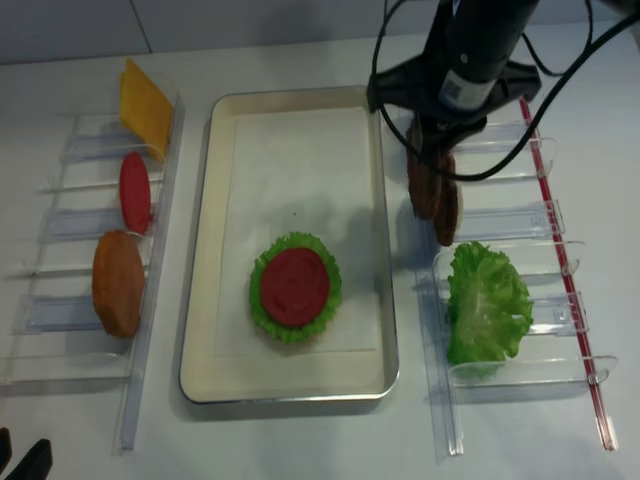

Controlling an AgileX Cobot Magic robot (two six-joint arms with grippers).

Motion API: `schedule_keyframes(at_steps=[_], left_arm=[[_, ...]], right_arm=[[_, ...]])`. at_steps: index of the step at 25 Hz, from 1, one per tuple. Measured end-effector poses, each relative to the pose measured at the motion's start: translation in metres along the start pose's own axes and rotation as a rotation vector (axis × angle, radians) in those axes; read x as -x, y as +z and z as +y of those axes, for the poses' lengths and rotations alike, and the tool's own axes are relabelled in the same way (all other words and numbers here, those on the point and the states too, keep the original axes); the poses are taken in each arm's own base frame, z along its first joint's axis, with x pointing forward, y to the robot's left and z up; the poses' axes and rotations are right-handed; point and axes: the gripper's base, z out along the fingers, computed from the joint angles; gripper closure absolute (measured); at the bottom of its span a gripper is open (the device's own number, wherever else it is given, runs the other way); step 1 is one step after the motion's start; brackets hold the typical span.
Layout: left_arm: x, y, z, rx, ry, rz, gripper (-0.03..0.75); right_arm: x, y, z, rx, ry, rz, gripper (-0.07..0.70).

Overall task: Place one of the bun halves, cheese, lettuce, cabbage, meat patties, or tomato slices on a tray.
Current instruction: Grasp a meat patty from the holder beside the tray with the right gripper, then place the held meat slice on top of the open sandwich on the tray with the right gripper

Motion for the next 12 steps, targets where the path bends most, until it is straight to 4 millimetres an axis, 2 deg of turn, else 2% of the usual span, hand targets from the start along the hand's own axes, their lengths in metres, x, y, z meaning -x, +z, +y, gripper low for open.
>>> schedule_keyframes(at_steps=[7,12], left_arm=[[0.000,0.000,0.000,0.000,0.000,0.000,0.458],[0.000,0.000,0.000,0.000,0.000,0.000,0.458]], right_arm=[[-0.008,-0.010,0.028,0.272,-0.087,0.023,0.458],[-0.020,-0.007,0.055,0.320,-0.245,0.041,0.458]])
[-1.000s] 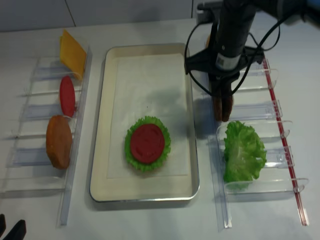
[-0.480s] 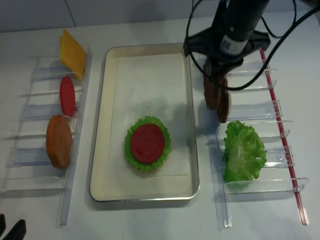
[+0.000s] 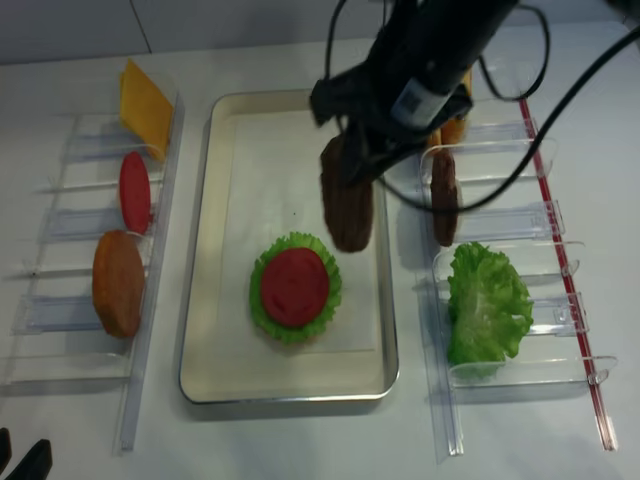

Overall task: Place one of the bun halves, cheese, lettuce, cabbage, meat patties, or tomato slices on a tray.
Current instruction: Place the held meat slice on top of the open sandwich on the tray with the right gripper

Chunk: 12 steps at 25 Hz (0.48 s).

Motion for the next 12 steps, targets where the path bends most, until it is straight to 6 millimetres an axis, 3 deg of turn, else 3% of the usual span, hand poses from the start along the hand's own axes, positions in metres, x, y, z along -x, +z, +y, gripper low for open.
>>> schedule_keyframes(at_steps=[6,12], left_arm=[[0.000,0.000,0.000,0.002,0.001,0.000,0.458],[0.000,0.000,0.000,0.002,0.001,0.000,0.458]], right_arm=[[-0.003,0.013,0.028,0.094,-0.078,-0.010,0.459],[-0.005,0.037,0.023,0.201,-0.014,-0.084,0.459]])
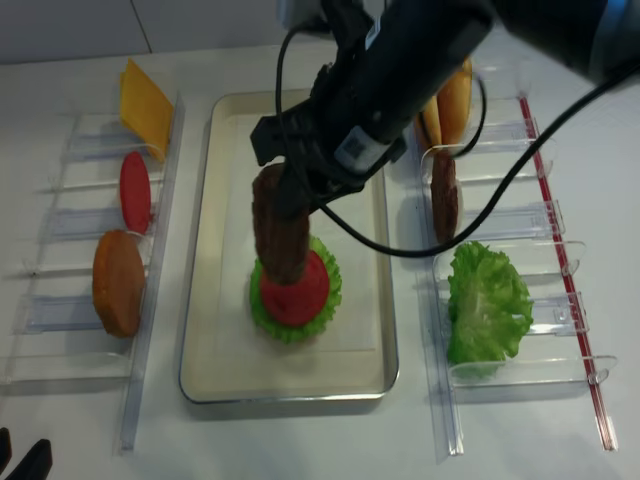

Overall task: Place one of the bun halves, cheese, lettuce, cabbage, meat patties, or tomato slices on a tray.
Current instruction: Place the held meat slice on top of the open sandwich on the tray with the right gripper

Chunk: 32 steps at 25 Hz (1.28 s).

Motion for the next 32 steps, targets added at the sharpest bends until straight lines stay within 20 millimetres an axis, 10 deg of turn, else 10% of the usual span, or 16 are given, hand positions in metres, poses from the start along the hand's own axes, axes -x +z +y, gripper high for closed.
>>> schedule_keyframes(at_steps=[18,32], left_arm=[[0.000,0.000,0.000,0.000,0.000,0.000,0.461],[0.000,0.000,0.000,0.000,0.000,-0.002,0.461]], right_arm=[[-0.036,0.049,-0.038,0.207,0.117,-0.172,0.460],[-0.042,0.036,-0.075,0.329,0.243,-0.255,0.460]])
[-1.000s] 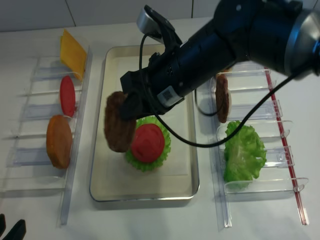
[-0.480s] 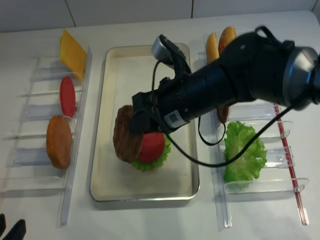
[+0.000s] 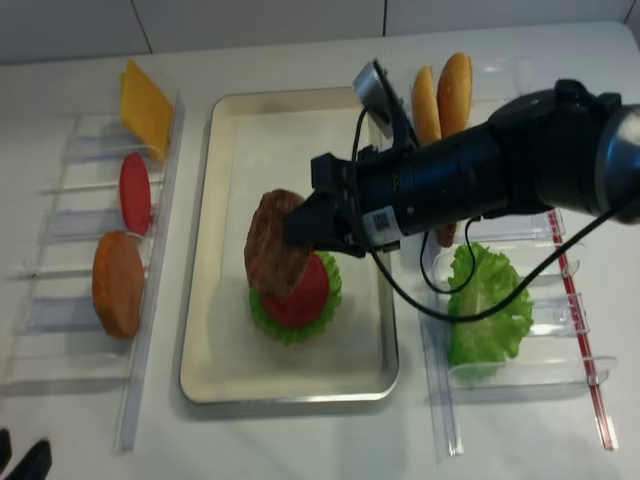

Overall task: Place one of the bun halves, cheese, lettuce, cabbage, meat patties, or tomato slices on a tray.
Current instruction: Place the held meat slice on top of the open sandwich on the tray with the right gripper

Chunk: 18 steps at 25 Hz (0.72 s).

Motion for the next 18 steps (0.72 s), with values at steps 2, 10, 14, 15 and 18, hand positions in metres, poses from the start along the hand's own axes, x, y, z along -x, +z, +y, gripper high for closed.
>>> schedule_keyframes(at_steps=[2,10,14,15,18], left_arm=[[0.000,0.000,0.000,0.000,0.000,0.000,0.461],[0.000,0.000,0.000,0.000,0.000,0.000,0.461],[0.000,0.000,0.000,0.000,0.000,0.000,0.461],[0.000,0.000,0.000,0.000,0.000,0.000,0.461],[0.000,0.000,0.000,0.000,0.000,0.000,0.461]], right_arm=[[0.000,0.004,-0.006,-0.007,0.022,0.011,0.460],[-0.001,0.015,-0.026,-0.029,0.099,0.030,0.460],[0.000,0.018,-0.031,-0.027,0.127,0.027,0.460],[0.000,0.019,-0.033,-0.028,0.134,0.027,0.460],[-0.001,0.022,-0.039,-0.034,0.154,0.031,0.460]])
